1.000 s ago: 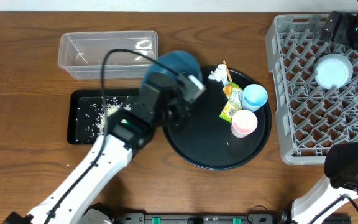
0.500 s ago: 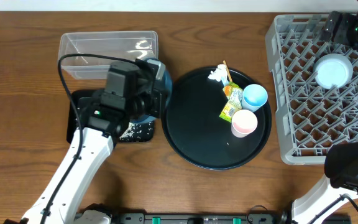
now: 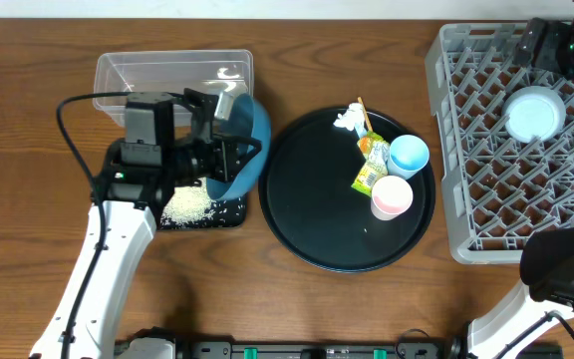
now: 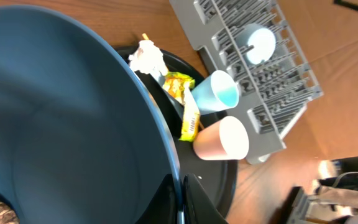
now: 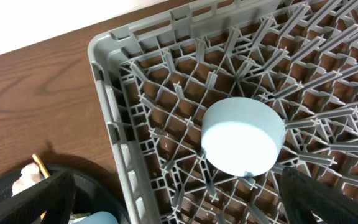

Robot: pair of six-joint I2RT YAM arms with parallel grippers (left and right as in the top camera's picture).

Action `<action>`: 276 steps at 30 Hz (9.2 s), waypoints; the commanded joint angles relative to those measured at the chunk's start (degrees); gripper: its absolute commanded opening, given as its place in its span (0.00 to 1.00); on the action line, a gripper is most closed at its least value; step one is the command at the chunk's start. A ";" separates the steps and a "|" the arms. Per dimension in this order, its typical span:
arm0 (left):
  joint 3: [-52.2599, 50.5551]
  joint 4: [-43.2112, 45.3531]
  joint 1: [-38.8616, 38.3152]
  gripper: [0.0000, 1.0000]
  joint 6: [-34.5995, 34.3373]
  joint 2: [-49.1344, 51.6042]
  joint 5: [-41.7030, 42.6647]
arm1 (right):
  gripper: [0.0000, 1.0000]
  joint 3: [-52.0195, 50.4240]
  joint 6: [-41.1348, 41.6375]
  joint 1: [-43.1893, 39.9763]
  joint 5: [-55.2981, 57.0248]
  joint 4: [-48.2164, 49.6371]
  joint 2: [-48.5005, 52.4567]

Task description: Sort waste into correct bins and load items into the dishwasher rack

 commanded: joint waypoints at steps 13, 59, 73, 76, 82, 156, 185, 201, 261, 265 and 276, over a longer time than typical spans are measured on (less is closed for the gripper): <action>0.72 -7.48 5.79 0.06 0.17 -3.67 5.38 | 0.99 0.44 -0.74 -0.48 -0.20 -0.04 -0.59; -3.04 -13.53 31.28 0.06 -9.46 -6.51 34.69 | 0.99 0.44 -0.74 -0.85 -0.20 -0.04 -0.57; -5.90 -12.66 34.36 0.06 -5.33 -5.64 34.73 | 0.99 0.44 -0.74 -0.85 -0.20 -0.07 -0.59; -5.90 -10.99 34.36 0.06 -5.14 -5.64 34.73 | 0.99 0.44 -0.74 -0.85 -0.22 -0.07 -0.57; -5.84 -10.32 33.88 0.06 -5.14 -6.38 34.75 | 0.99 0.44 -0.74 -0.87 -0.20 -0.07 -0.59; -5.51 7.67 -36.54 0.06 1.57 6.67 -38.40 | 0.99 0.44 -0.74 -0.85 -0.20 -0.07 -0.59; -3.78 4.79 -36.09 0.64 -0.74 -4.68 -38.42 | 0.99 0.44 -0.74 -0.85 -0.20 -0.07 -0.59; -3.78 -20.20 -10.27 0.98 -15.72 -33.77 -57.79 | 0.99 0.44 -0.74 -0.92 -0.22 -0.07 -0.59; -4.76 -35.04 28.63 0.98 -32.20 -19.71 -57.92 | 0.77 0.35 -12.26 63.43 -7.98 -17.81 19.26; -4.76 -35.04 28.63 0.98 -32.20 -19.63 -57.86 | 0.68 0.35 -12.13 64.48 -7.98 -17.42 22.73; -4.79 -34.95 28.63 0.98 -32.20 -19.37 -57.86 | 0.53 0.33 -10.97 64.72 -4.59 -16.06 26.12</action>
